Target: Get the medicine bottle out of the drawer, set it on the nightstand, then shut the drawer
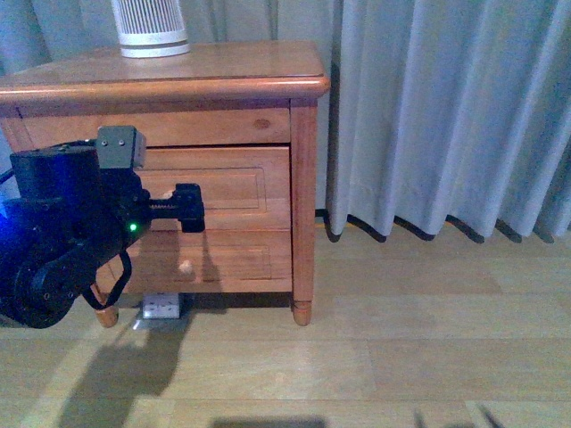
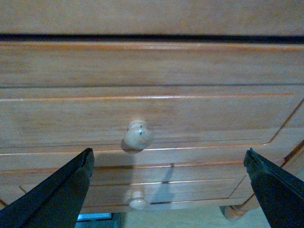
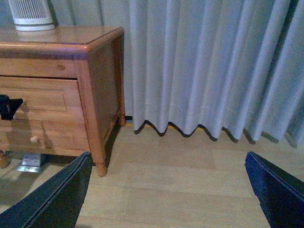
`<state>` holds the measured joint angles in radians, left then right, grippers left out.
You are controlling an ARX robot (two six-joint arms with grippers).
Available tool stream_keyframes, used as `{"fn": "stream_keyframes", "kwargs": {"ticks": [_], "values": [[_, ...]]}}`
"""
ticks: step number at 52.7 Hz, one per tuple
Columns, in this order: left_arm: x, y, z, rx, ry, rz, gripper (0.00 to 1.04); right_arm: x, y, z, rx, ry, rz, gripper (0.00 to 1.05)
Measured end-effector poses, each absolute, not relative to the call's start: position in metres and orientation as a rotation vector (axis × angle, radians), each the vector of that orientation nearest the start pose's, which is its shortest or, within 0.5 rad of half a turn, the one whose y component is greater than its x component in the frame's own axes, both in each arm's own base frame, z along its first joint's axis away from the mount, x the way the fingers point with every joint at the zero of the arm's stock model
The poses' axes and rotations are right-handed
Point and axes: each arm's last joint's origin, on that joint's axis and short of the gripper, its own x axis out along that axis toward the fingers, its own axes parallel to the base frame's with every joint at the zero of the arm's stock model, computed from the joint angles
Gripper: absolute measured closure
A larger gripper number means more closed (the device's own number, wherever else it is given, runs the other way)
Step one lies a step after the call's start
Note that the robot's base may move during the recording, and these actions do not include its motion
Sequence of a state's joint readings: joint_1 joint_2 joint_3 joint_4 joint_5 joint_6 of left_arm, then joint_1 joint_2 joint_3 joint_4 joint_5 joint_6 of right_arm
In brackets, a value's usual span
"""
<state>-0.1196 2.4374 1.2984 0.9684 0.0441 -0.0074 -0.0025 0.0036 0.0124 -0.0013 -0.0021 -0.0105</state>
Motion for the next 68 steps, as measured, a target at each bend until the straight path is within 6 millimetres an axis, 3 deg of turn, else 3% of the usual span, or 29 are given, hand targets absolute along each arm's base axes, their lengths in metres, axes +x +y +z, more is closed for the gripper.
{"fn": "stream_keyframes", "kwargs": {"ticks": [29, 51, 68], "values": [[0.520, -0.052, 0.041, 0.001, 0.207, -0.127, 0.07, 0.097, 0.000, 0.167, -0.011, -0.007, 0.000, 0.07], [0.528, -0.052, 0.032, 0.019, 0.221, -0.121, 0.07, 0.097, 0.000, 0.167, -0.011, -0.007, 0.000, 0.07], [0.529, -0.052, 0.033, 0.025, 0.218, -0.117, 0.55, 0.097, 0.000, 0.167, -0.011, -0.007, 0.000, 0.07]]}}
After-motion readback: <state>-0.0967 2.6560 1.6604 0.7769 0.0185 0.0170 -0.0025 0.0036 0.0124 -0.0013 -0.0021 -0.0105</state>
